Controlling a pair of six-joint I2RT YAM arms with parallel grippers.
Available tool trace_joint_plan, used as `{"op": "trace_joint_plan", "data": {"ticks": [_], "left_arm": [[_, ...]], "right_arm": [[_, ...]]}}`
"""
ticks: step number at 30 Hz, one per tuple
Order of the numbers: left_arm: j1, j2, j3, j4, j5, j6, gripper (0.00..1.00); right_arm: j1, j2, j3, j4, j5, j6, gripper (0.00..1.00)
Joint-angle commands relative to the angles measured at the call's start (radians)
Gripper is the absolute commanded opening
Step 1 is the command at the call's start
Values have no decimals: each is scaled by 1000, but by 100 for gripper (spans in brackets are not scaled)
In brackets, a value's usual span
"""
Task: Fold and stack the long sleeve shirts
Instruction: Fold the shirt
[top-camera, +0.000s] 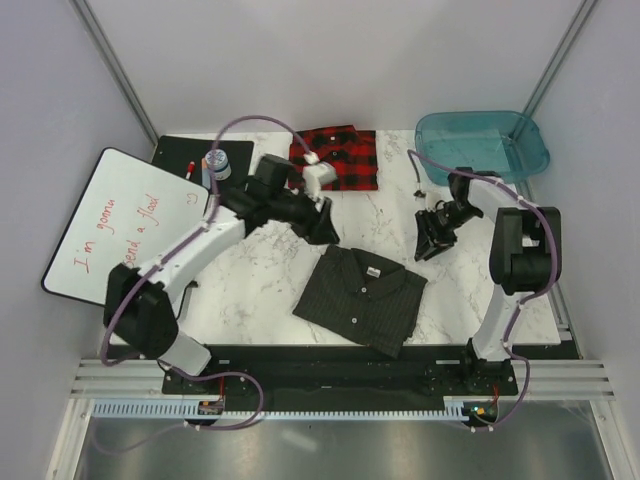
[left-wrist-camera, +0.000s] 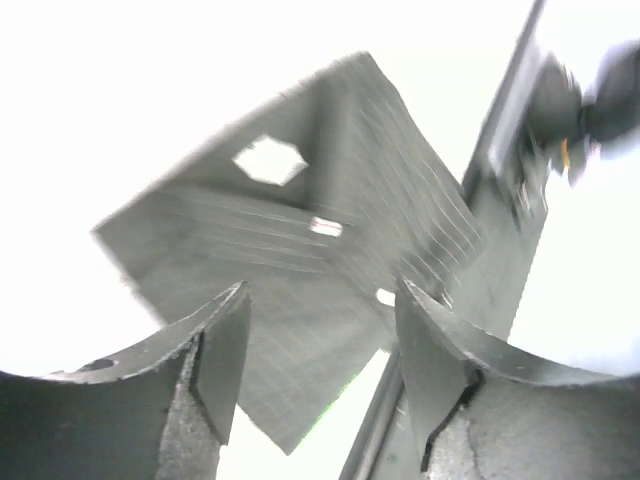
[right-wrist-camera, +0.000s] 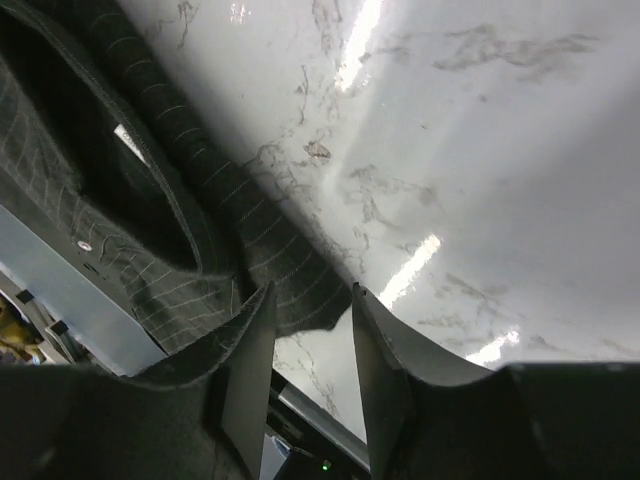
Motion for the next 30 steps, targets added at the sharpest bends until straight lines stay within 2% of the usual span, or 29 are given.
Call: {"op": "trace_joint_plan", "data": {"ticks": [1, 2, 6, 7, 9, 10, 14, 17, 21, 24, 27, 30], "left_arm": [[186, -120, -144, 18, 130, -109, 68], [245, -138, -173, 17, 128, -110, 68], [346, -203, -296, 1, 154, -109, 65], [358, -227, -333, 12, 151, -106, 62], [390, -247, -364, 36, 136, -112, 61], [401, -250, -373, 43, 128, -112, 58], [444, -169, -362, 43, 137, -96, 52], [448, -84, -342, 20, 227, 3, 45], [444, 7, -272, -29, 259, 91, 40], [418, 52, -223, -54, 240, 154, 40], [360, 89, -191, -63, 168, 209, 41], [320, 118, -171, -62, 128, 215, 43]], "right_arm": [[118, 91, -35, 70, -7, 7, 41], [140, 109, -27, 101, -5, 21, 41], [246, 212, 77, 158, 9, 70, 33], [260, 258, 150, 162, 15, 77, 28], [289, 304, 241, 173, 29, 105, 24], [298, 350, 343, 173, 27, 111, 22], [320, 447, 626, 117, 19, 146, 21], [303, 423, 725, 68, 26, 119, 27], [249, 206, 566, 43, 0, 68, 34], [203, 54, 290, 23, -50, 27, 36], [192, -42, 94, 12, -94, 12, 39], [192, -55, -42, 8, -154, 12, 43]]}}
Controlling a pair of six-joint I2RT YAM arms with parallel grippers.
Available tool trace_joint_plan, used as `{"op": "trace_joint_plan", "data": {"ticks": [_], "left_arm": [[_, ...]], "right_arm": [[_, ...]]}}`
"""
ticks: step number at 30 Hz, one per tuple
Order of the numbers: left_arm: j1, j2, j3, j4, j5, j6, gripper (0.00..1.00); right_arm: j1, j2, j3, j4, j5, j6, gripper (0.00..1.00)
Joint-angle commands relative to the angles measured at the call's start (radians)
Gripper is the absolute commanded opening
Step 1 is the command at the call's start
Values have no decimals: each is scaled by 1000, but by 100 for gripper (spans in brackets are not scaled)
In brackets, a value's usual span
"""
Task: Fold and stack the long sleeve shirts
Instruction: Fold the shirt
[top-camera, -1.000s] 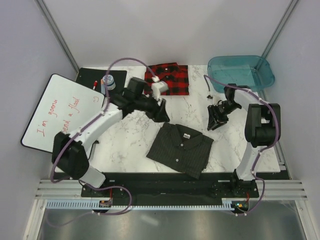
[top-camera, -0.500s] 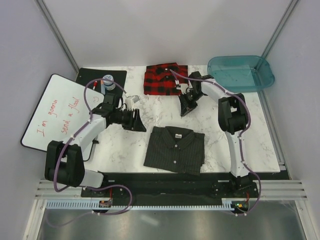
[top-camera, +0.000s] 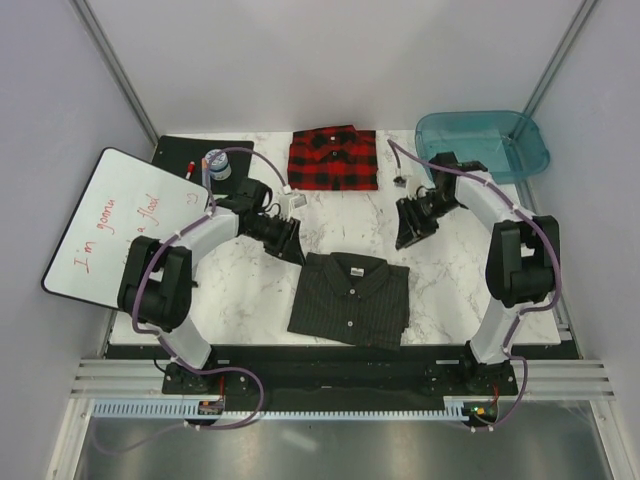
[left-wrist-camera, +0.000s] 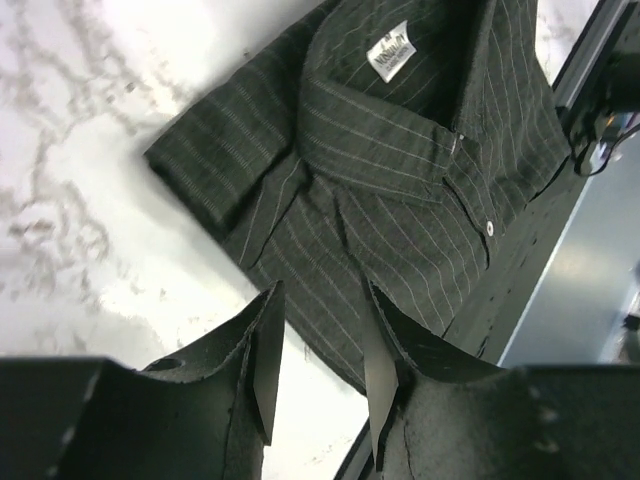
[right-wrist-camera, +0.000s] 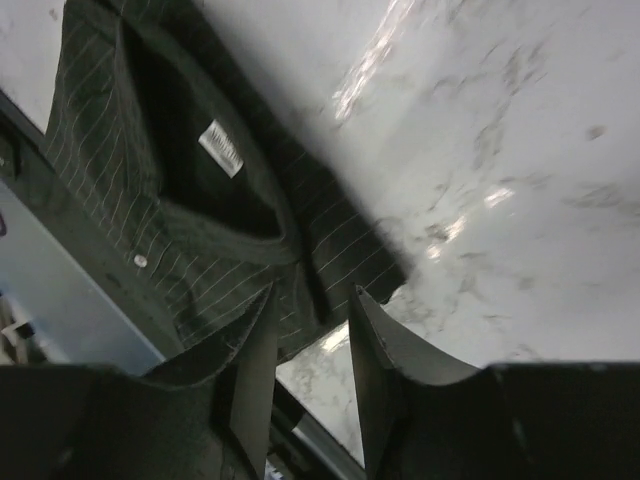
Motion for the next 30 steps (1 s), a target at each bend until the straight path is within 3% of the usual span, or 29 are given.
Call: {"op": "trace_joint_plan", "data": {"ticks": [1, 7, 14, 17, 23, 30], "left_arm": [[-55, 48, 60, -3, -43, 85, 43], [-50, 43, 16, 27, -48, -1, 43], [3, 26, -32, 57, -11, -18, 41], [0, 19, -18, 38, 24, 29, 41], [-7, 52, 19, 4, -2, 83, 43], [-40, 81, 27, -14, -80, 89, 52]], "right_arm": [[22, -7, -186, -24, -109, -38, 43], [24, 142, -195, 77, -120, 6, 43], [58, 323, 101, 74, -134, 60, 42], [58, 291, 140, 25, -129, 17, 42], [55, 121, 17, -10, -88, -90, 46], [59, 171, 43, -13, -88, -93, 50]]}}
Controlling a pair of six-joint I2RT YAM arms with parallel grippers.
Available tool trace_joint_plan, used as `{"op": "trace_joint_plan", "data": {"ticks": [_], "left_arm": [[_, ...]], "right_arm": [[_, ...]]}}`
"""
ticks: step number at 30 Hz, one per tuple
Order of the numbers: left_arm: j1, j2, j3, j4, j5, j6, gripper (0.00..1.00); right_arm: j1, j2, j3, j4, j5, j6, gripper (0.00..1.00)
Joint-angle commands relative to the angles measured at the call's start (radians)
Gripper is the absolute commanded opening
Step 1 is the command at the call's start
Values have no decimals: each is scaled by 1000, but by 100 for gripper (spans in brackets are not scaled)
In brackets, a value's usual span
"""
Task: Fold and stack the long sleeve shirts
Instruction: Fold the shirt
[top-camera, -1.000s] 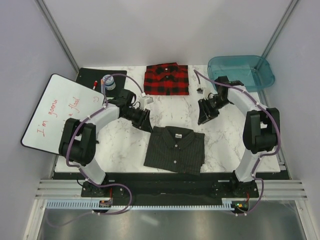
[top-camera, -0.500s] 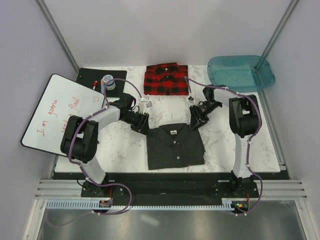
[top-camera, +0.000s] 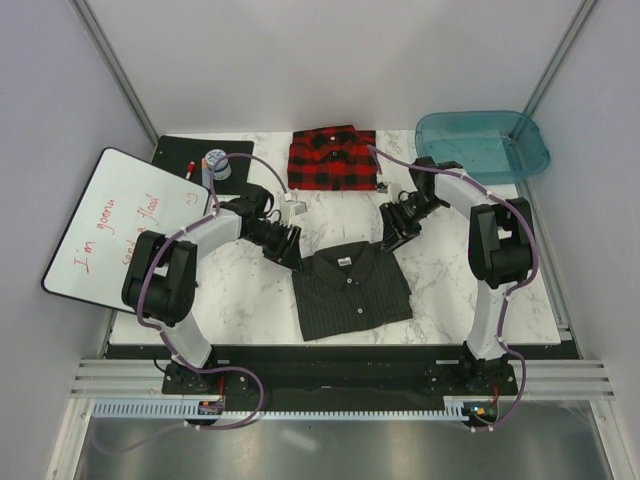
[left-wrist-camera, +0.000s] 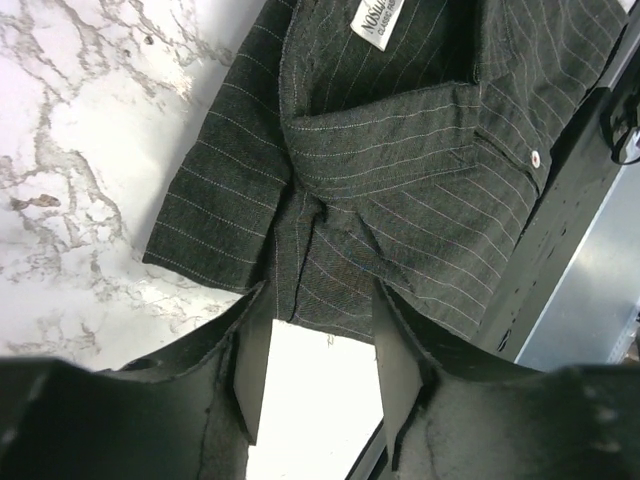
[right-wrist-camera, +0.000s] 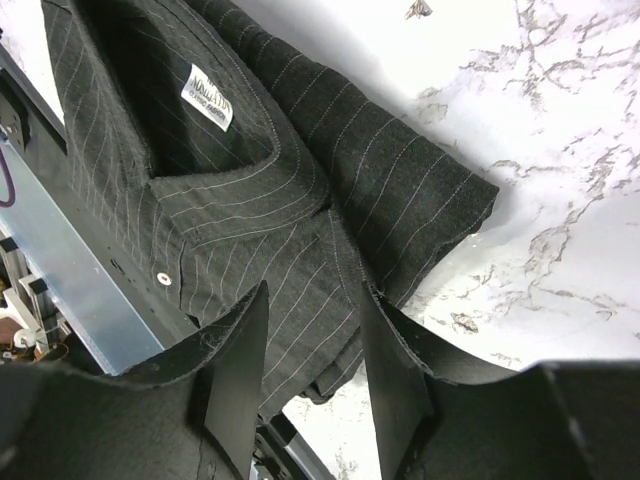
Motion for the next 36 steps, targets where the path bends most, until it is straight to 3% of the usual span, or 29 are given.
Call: {"op": "trace_joint_plan", "data": {"ticks": [1, 12, 16, 20, 23, 26, 36], "left_arm": [[-19, 35, 41, -18, -49, 45, 53], [-33, 75, 35, -44, -115, 66, 63], [-35, 80, 26, -52, -103, 84, 63], [-43, 95, 29, -62, -97, 91, 61], [-44, 89, 32, -71, -71, 97, 52], [-47, 59, 32, -85, -64, 86, 49], [-47, -29, 35, -157, -121, 58, 53]], "right_arm": [[5, 23, 17, -5, 2, -36, 50], [4, 47, -47, 60, 83, -25, 56], [5, 24, -52, 46, 64, -35, 54], [7, 8, -49, 26, 27, -38, 43], [7, 3, -57, 21, 8, -36, 36], [7, -3, -58, 21, 1, -35, 29], [7, -2, -64, 23, 4, -38, 0]]}}
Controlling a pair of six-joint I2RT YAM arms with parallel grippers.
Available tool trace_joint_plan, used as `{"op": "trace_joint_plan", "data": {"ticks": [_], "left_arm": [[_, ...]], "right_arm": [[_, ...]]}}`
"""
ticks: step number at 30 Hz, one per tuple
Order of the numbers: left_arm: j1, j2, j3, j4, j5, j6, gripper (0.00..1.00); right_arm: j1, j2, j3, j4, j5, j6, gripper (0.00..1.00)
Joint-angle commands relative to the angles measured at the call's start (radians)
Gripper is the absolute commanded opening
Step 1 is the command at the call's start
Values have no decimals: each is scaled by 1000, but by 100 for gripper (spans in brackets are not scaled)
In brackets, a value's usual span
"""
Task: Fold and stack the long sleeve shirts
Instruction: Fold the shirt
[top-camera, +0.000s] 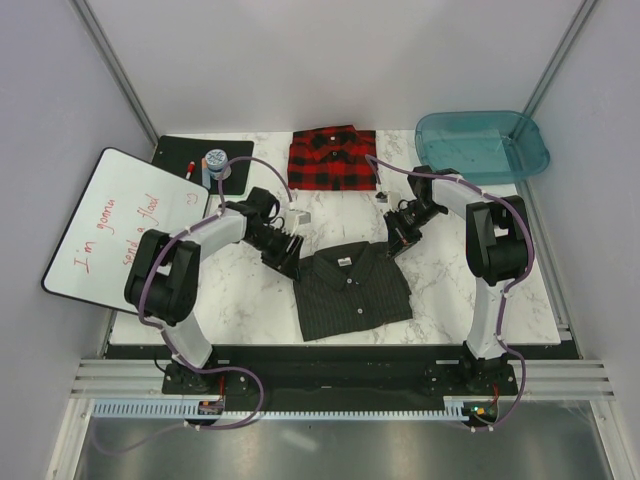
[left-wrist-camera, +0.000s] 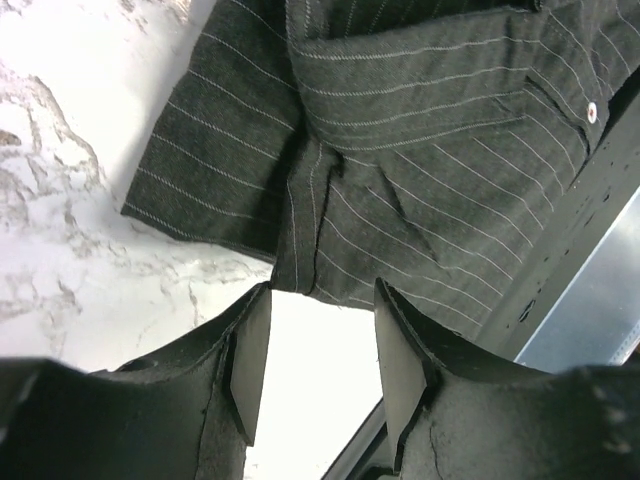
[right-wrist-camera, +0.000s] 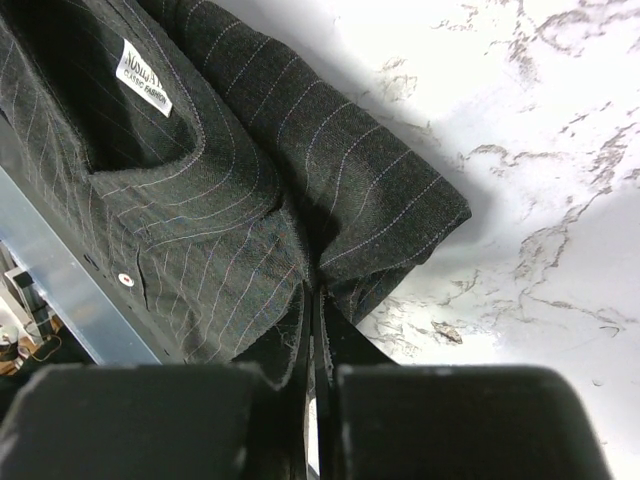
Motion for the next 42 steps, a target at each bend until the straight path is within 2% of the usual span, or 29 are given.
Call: {"op": "trace_joint_plan", "data": {"ticks": [1, 17, 27, 30, 31, 33, 38, 42], "left_arm": [[-4, -52, 18, -44, -6, 4, 53], [-6, 55, 35, -31, -31, 27, 56], [-27, -14, 41, -29, 26, 5, 32], [-35, -29, 46, -34, 32, -5, 19], [-35, -33, 47, -35, 32, -7, 10], [-35, -44, 55, -54, 27, -12, 3], [-34, -86, 66, -87, -11, 16, 2], [-32, -80, 73, -83, -37, 27, 2]], "right_arm": [[4, -38, -9, -10, -38, -17, 0], [5, -38, -12, -12, -39, -18, 0], [5, -62, -21, -18, -55, -20, 0], [5, -80, -21, -26, -56, -20, 0], [4, -87, -21, -35, -58, -21, 0], [2, -110, -24, -46, -59, -27, 0], [-30, -163, -28, -101, -55, -72, 0], [-58, -130, -9, -98, -30, -93, 0]]}}
